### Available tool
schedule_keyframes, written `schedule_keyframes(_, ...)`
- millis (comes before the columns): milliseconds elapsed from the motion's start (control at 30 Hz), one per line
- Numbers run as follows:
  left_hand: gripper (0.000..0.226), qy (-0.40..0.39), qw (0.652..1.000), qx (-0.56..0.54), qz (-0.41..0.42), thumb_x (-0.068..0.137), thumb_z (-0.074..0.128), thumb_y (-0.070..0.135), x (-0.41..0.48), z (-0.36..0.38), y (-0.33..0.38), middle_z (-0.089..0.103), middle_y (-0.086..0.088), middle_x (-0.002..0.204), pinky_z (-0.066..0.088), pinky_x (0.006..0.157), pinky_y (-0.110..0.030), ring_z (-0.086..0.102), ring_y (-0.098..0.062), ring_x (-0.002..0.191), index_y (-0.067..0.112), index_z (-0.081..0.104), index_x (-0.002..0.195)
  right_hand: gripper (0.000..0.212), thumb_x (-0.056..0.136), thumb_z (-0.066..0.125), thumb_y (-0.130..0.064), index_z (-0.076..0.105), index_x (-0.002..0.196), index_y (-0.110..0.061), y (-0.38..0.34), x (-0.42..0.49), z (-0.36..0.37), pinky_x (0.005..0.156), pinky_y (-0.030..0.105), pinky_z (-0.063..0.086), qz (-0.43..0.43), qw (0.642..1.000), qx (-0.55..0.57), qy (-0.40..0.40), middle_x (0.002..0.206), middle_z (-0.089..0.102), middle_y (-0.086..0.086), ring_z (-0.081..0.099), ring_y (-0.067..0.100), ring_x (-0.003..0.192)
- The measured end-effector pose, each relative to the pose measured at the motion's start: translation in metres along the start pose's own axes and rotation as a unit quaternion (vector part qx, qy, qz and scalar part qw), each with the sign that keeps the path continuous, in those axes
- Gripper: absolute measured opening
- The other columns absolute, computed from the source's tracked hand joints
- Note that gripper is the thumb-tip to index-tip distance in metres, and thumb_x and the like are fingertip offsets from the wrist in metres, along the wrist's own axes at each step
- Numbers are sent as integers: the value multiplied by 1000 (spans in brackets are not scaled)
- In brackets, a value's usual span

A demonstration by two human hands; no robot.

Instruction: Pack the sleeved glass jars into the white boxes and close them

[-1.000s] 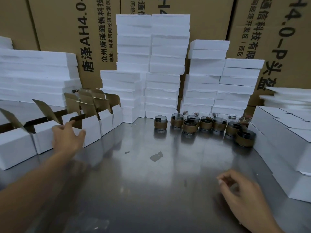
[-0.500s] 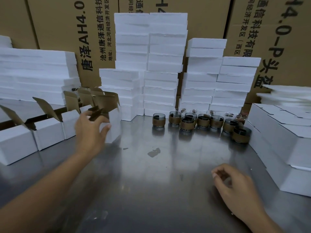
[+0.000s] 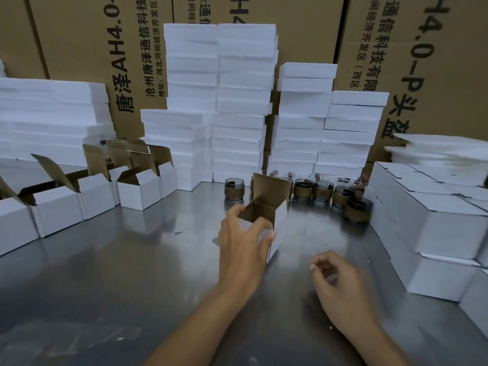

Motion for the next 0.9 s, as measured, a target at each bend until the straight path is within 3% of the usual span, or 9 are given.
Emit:
schedule_keyframes(133,15,-4,999,31,13,84,64,39,1,1,-2,29,-2,141,36,98,-34,29,-21,127,32,63,97,21,83,63,-8,59,70,-24,3,0,4,57,12,40,6,999,-28,-22,69,61,-6,54,2,70)
schedule_keyframes(233,18,9,999,35,17,81,69,39,3,1,-5,34,-3,134,42,92,-35,36,-20,118,30,63,95,20,83,63,-11,58,70,-26,5,0,4,56,14,40,8,999,-46,-22,69,61,-8,54,2,69)
schedule_keyframes(367,22,15,999,32,16,80,69,39,5,4,-13,38,-1,123,42,86,-32,41,-16,104,29,62,99,21,83,63,-13,57,69,-28,8,4,7,58,15,41,17,998,-56,-23,69,61,-8,55,3,70)
schedule_keyframes(600,38,26,999,37,6,81,65,46,6,9,-20,41,2,122,34,84,-20,28,-5,101,32,58,115,14,83,62,-14,62,73,-23,5,70,17,59,13,41,20,1000,-6,17,71,63,-9,56,0,69)
schedule_keyframes(667,39,34,999,30,8,80,66,46,6,10,-19,41,2,121,32,83,-19,29,-5,102,32,58,115,12,84,61,-17,62,75,-25,10,97,25,61,18,41,38,999,-8,10,75,63,-10,56,2,70)
schedule_keyframes(767,40,39,999,21,0,77,67,48,6,12,-18,43,1,122,32,84,-19,32,-6,103,30,60,112,9,87,58,-19,58,89,-28,24,133,45,61,20,40,67,997,-22,-38,84,59,-11,54,5,78)
schedule_keyframes(900,28,54,998,19,6,74,73,42,9,12,-16,56,-8,105,35,77,-29,51,-21,94,22,69,93,31,88,53,-12,52,116,-26,45,171,77,66,28,46,95,989,-46,-101,89,58,-2,53,11,77)
Point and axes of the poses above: each hand's wrist, its own x-axis towards the middle knuckle, its own z-axis out of the palm, y = z × x, the point moved 7 cm from there along x, towards the middle knuckle
